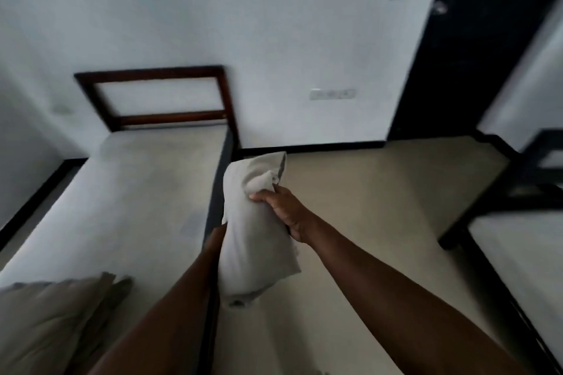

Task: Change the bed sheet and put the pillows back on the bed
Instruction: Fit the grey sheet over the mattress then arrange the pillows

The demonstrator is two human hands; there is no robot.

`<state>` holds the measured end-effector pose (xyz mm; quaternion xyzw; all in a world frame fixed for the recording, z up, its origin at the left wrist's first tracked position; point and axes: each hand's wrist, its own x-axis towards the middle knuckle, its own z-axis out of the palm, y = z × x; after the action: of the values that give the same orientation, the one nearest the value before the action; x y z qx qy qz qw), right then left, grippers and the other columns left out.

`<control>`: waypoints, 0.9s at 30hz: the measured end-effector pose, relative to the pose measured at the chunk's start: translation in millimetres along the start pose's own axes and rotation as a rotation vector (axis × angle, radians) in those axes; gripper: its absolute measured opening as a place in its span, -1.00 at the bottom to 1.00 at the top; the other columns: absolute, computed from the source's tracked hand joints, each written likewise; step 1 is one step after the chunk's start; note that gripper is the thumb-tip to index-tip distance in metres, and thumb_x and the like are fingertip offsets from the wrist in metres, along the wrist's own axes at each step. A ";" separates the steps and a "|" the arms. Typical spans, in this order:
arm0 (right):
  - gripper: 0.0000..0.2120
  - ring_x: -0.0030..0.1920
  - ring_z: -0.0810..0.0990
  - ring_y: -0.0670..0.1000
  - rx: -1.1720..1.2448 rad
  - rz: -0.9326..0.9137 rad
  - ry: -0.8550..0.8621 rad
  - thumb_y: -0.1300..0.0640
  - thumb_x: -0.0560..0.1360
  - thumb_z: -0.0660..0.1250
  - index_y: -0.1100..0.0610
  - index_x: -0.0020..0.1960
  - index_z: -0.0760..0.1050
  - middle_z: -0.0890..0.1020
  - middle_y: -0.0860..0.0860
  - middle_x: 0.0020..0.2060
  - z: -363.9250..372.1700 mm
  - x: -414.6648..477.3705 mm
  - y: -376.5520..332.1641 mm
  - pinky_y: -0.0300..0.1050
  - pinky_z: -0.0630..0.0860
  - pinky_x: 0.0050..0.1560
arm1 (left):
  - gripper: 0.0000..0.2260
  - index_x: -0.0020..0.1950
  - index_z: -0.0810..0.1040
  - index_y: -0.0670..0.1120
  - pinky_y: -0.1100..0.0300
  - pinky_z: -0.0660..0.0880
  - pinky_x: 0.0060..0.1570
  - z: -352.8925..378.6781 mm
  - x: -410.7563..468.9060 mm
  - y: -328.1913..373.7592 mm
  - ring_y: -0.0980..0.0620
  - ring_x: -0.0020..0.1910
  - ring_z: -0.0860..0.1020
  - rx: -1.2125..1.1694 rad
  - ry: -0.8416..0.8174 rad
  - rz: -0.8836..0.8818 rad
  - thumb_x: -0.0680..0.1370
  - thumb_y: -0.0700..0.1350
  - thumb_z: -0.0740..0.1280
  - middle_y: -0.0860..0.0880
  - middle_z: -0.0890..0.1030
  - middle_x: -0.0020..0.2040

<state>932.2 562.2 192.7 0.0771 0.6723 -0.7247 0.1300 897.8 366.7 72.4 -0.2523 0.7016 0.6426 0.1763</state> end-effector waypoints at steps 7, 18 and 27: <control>-0.55 0.04 0.65 0.09 -0.045 -0.046 -0.190 -0.02 0.29 0.42 0.14 0.13 0.63 0.70 0.11 0.05 38.6 118.1 -58.8 -0.06 0.54 0.03 | -0.69 0.24 0.51 -0.12 0.06 0.45 -0.01 -26.4 -0.2 79.3 -0.05 -0.09 0.51 -0.028 0.307 -0.022 0.62 0.06 0.34 -0.08 0.55 0.05; -0.62 0.20 0.57 0.03 -0.029 0.033 -0.406 -0.05 0.68 0.12 0.15 0.24 0.58 0.65 0.03 0.14 126.9 303.6 -77.3 -0.02 0.47 0.29 | -0.69 0.02 0.64 -0.20 0.04 0.53 -0.12 -92.7 143.2 155.4 -0.10 -0.17 0.62 -0.339 0.284 0.043 0.69 -0.06 0.17 -0.18 0.66 -0.10; -0.93 -0.05 0.60 -0.02 -0.335 -0.175 -0.447 0.17 0.50 0.45 0.15 -0.09 0.58 0.67 0.05 -0.12 210.3 481.8 -127.1 -0.07 0.53 0.04 | -0.39 0.18 0.62 -0.05 -0.06 0.55 0.09 -159.0 274.5 268.9 -0.17 0.09 0.62 -0.413 0.204 -0.012 0.54 0.43 0.15 -0.16 0.67 0.10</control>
<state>448.6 320.1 193.6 -0.1654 0.7414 -0.6110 0.2227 531.4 186.8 151.8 -0.3508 0.5680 0.7427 0.0527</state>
